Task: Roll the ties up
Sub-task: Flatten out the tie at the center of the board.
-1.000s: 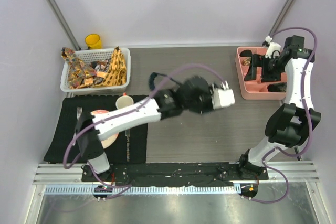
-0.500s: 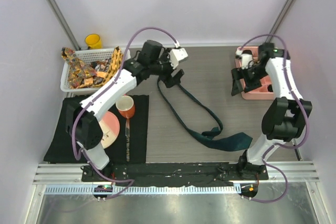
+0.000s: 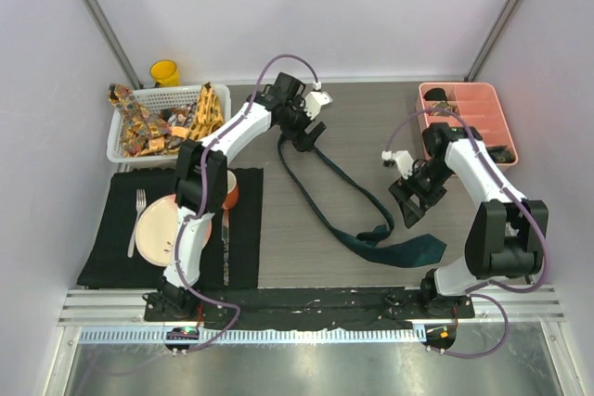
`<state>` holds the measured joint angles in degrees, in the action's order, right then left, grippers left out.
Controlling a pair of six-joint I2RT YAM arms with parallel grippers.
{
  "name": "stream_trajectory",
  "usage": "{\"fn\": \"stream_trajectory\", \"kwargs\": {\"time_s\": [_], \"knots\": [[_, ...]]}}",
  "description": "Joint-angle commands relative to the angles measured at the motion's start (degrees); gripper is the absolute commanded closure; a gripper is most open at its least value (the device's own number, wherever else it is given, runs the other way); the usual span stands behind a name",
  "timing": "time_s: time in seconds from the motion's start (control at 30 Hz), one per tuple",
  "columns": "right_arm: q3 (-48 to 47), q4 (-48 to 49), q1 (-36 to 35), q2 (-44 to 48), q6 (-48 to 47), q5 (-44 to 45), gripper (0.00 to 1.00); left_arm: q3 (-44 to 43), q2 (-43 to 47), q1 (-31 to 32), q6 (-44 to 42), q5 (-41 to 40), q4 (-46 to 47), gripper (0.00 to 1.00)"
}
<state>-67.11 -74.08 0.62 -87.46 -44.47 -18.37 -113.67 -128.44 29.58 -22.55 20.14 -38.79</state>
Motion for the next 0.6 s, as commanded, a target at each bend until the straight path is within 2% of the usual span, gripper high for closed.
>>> {"fn": "stream_trajectory", "kwargs": {"time_s": [0.0, 0.17, 0.3, 0.4, 0.57], "knots": [[5.7, 1.9, -4.5, 4.2, -6.9, 4.3, 0.19, -5.5, -0.8, -0.5, 1.5, -3.1, -2.6, 0.11], [11.6, 7.6, -6.5, 4.7, -9.1, 8.0, 0.19, -7.5, -4.6, -0.5, -1.1, -8.5, -4.8, 0.12], [14.7, 10.4, -8.2, 4.9, -11.3, 9.8, 0.24, -7.4, -6.1, -0.5, -3.5, -12.5, -6.2, 0.13], [17.4, 12.6, -10.0, 5.7, -12.1, 11.4, 0.30, -7.3, -7.3, -0.6, -4.6, -15.7, -7.1, 0.16], [21.7, 15.5, -11.6, 7.2, -13.4, 13.8, 0.40, -7.4, -7.8, -0.8, -4.8, -16.5, -10.3, 0.30]]}}
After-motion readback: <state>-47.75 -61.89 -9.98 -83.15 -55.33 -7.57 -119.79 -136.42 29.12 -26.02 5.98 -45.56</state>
